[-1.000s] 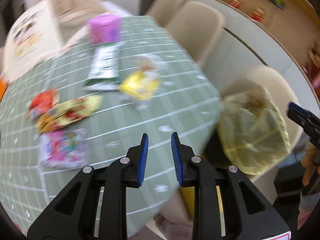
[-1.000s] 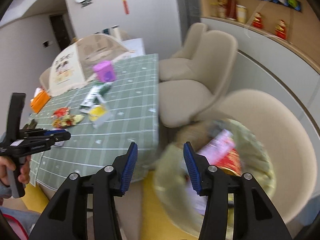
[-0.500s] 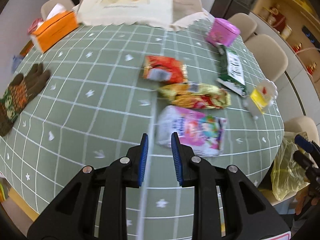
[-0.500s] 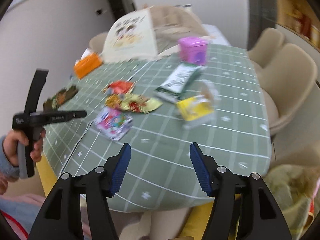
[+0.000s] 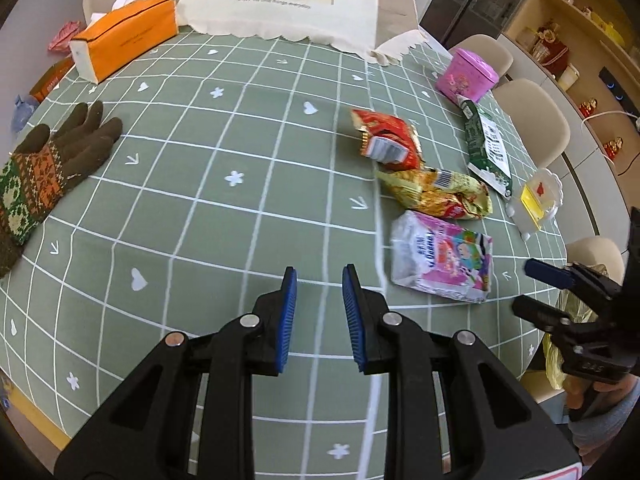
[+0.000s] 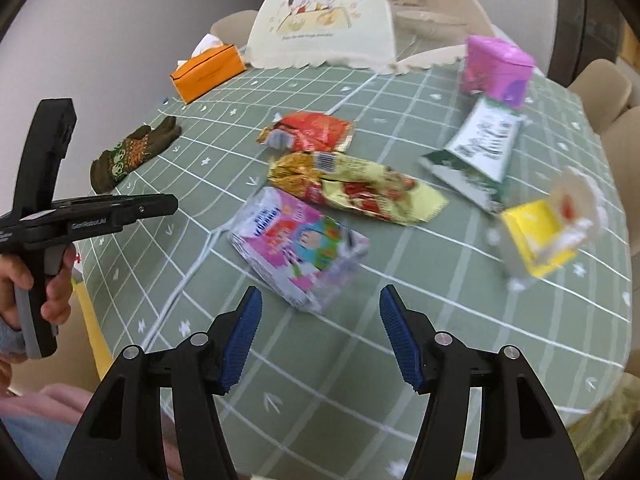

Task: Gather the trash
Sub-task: 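Move both tools back over the remaining snacks on the table, then grasp the red chip bag with the left tool while the right tool approaches the pink milk packet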

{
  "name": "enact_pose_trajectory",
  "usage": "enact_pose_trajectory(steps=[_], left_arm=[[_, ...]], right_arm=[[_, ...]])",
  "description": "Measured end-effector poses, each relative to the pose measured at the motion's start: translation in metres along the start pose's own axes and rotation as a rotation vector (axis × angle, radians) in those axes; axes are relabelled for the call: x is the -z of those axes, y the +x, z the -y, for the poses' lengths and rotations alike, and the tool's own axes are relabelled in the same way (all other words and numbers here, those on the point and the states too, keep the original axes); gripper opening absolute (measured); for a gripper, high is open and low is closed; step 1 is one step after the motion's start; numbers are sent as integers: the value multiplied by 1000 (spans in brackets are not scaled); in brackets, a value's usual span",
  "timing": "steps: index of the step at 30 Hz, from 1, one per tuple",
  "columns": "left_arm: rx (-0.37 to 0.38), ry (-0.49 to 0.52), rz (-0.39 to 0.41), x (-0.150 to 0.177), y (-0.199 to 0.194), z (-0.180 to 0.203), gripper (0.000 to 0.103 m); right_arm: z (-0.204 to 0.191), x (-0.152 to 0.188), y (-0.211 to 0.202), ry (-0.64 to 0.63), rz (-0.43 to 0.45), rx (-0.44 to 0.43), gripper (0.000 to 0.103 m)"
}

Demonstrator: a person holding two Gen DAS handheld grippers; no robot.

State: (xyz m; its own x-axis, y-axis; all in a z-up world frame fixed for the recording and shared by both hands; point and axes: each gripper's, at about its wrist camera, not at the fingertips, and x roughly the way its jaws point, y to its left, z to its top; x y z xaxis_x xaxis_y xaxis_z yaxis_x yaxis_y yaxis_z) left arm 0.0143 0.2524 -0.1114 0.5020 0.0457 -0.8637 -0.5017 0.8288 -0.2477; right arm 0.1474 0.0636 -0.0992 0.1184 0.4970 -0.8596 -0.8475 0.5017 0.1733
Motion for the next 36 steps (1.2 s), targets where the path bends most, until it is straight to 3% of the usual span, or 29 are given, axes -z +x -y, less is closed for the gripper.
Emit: enact_pose_trajectory(steps=[5,11,17,22,25,31,36], left_arm=[[23,-7,-9,-1,2,-15,23],[60,54,-15,-10,6,-17,23],[135,155,28,-48,12,-3,28],[160,331,91,-99,34,22,31],[149,444,42,-126,65,40,31],[130,628,-63,-141,104,61,31],[188,521,-152,-144,108,54,31]], right_arm=[[-15,-18,39,-95,-54,13,58],[-4,-33,56,-78,-32,85,58],[13,-19,44,2,-30,134,58],[10,5,32,31,-22,136,58],[7,14,28,38,-20,149,58],[15,16,22,110,-60,98,58],[31,19,11,199,-53,78,58]])
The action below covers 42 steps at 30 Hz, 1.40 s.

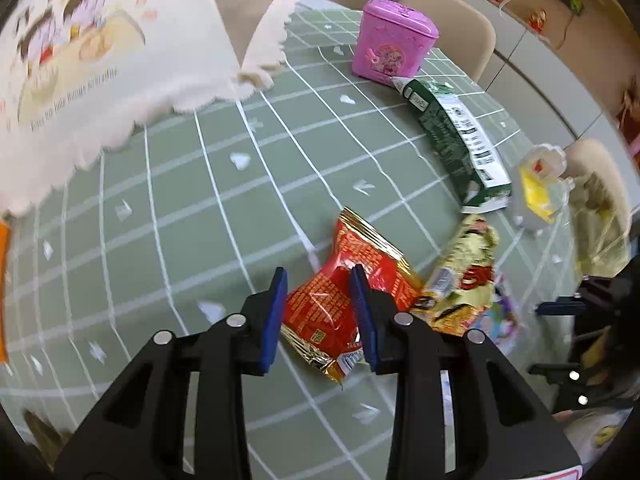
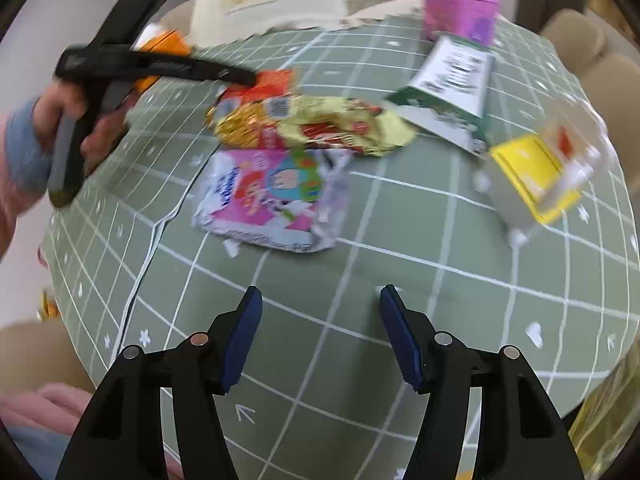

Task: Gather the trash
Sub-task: 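Grasp the red chip bag with the left tool while the right tool approaches the pink milk packet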

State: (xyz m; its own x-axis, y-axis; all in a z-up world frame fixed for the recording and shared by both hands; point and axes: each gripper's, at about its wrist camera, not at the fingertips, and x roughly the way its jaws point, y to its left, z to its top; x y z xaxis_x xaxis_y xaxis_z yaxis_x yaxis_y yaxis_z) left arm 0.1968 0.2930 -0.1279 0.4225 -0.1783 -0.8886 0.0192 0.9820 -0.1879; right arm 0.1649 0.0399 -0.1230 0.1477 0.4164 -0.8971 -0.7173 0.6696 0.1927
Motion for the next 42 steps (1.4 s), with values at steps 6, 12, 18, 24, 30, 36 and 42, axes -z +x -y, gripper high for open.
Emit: enact_pose_trajectory(steps=[6,12,18,24,30,36,42], left_arm=[[19,-97,-11,34,-14,7,31],[15,-215,14,64,-38,-4,31],[-55,-231,59,82,-57,-7,31],[-72,-265,113,89,-66,-3,31],[-66,-316,116,91,-63,-1,31],[-70,-358,156,100,-72,1,31],[-95,-388,150,109,-72,-6,31]], right_arm=[[-24,-16,3,-162,36,15,58],[-44,-49,28,-342,10,-2,58],[-17,-58,37,-190,-14,-83,58],[-17,-22,16,-112,-54,-154,58],[-40,-15,-13,-279,-16,-39,58],[-10,13,-9,72,-103,-184,58],[-21,1,14,82,-41,-58,58]])
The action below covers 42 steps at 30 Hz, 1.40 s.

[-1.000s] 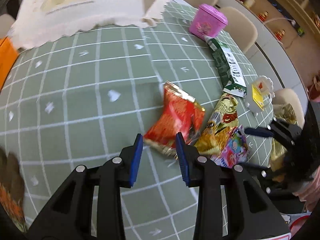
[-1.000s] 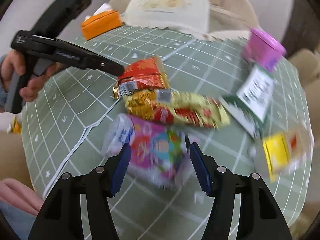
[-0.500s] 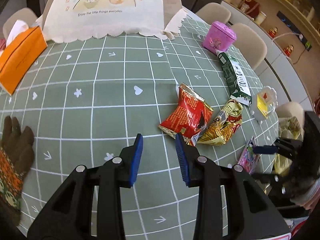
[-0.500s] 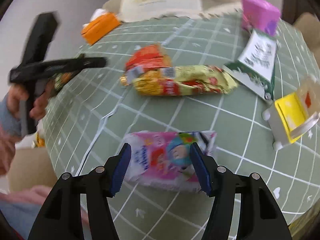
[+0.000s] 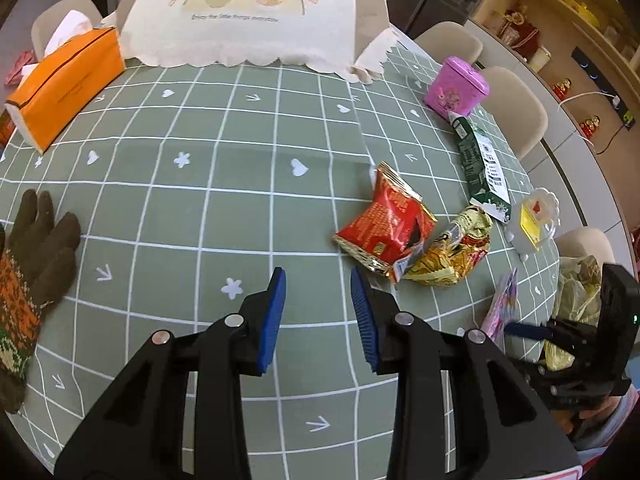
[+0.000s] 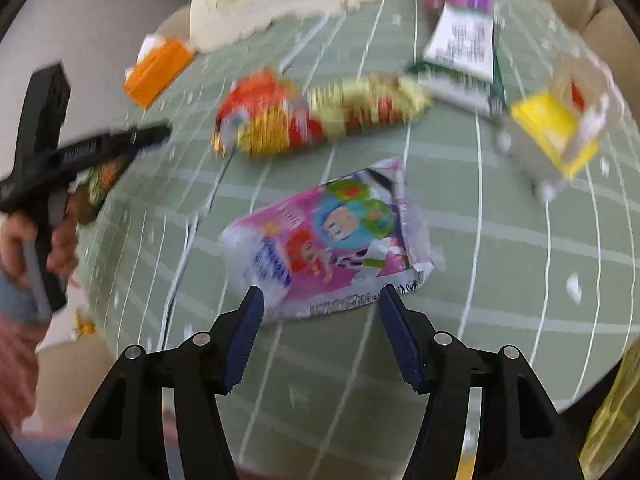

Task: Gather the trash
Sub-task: 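Grasp the red chip bag with the left tool while the right tool approaches the pink milk packet, then grasp the pink milk packet with the right tool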

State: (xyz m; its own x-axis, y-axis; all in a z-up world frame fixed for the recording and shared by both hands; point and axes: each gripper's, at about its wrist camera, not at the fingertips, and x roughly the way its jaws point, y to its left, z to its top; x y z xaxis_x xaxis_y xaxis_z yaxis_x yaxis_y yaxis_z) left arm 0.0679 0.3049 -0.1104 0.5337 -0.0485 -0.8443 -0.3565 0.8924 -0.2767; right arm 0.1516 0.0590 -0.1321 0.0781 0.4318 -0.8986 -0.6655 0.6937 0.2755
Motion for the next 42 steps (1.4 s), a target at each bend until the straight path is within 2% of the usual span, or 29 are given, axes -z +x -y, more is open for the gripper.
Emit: enact_pose_trajectory(steps=[7,11,13,19,22,24,31,34,37,42], left_arm=[[-1,-21,8,2,-1,-9,31],[10,0,11,-1,-3,-11,31],[30,18,10,-7,-3,-11,31],[92,117,-2,-40,18,7,34],[91,149,-35,-60,44,20,34],[83,163,-67,-68,60,26,34],[81,207,-130,-76,87,51,37],[45,218,-129,-70,89,57,25],[67,173,-119,-65,81,50,22],[63,71,-59,-54,50,27,22]], right_arm=[[-19,-44,27,24,119,127,58],[-18,-58,33,38,127,148,58],[-17,-57,31,-4,114,145,58],[1,-33,20,-122,101,262,58],[19,-30,12,-72,102,262,58],[28,-26,4,-15,107,227,58],[36,-15,-20,184,173,127,58],[41,-17,-16,314,180,95,58],[48,-20,-5,420,175,97,58],[29,-40,11,315,196,206,58]])
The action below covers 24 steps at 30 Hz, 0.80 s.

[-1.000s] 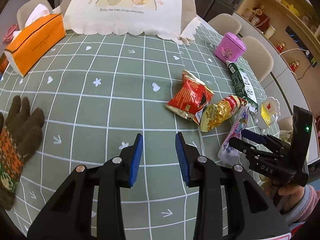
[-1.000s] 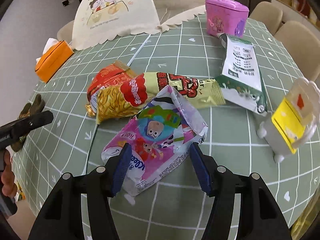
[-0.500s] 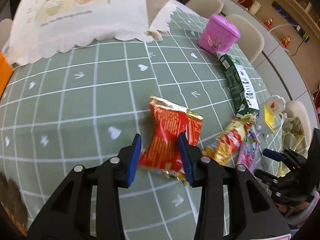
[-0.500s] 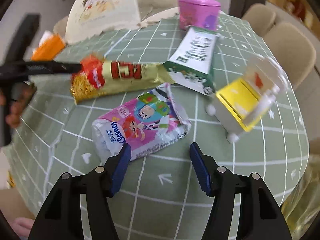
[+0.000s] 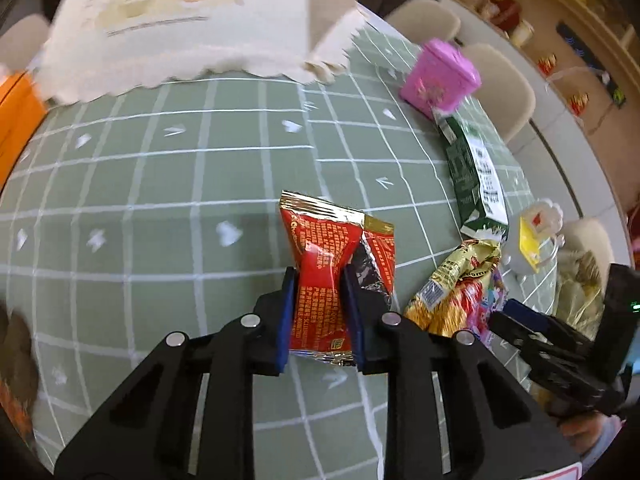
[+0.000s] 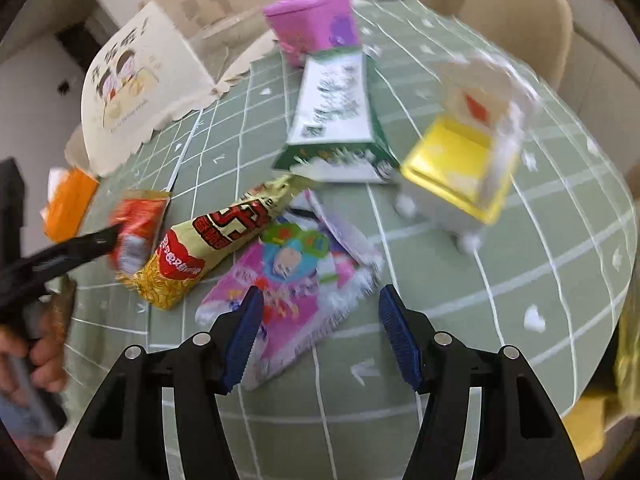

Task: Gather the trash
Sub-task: 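Grasp the pink milk packet with the right tool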

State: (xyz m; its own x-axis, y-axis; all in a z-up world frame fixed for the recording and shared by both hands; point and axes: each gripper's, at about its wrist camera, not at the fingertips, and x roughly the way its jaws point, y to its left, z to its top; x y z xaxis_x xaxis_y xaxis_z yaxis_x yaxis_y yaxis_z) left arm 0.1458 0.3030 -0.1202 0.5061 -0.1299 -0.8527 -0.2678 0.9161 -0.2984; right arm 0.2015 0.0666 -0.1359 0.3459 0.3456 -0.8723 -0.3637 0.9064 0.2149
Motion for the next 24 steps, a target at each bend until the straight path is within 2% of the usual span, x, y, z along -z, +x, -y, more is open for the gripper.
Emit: enact_pose_trajectory(steps=[3,7,10,12,18,21,23,24], left_arm=[[-36,-66,23,12,-14,-15,22],[-51,-151,17,28,-22,-36,22],[-63,-184,16,36,-28,-44,22],[-68,-194,20,41,-32,-49,22],[-92,-197,41,50,-44,-57,22],[-90,-196,41,52,-45,-59,22],[-81,-199,37,52,-44,-59,22],[-72,-197,35,52,-43,-58,22]], right_arm=[[-18,-6,9,-42,24,45,58],[-36,-17,19,-70,44,54,58],[-46,-27,26,-47,12,-40,58],[-50,-28,26,-39,4,-63,58],[-90,-18,37,-282,55,107,59],[-93,-15,35,-336,50,70,59],[-91,-14,32,-379,36,50,54],[-90,-14,31,-390,35,46,41]])
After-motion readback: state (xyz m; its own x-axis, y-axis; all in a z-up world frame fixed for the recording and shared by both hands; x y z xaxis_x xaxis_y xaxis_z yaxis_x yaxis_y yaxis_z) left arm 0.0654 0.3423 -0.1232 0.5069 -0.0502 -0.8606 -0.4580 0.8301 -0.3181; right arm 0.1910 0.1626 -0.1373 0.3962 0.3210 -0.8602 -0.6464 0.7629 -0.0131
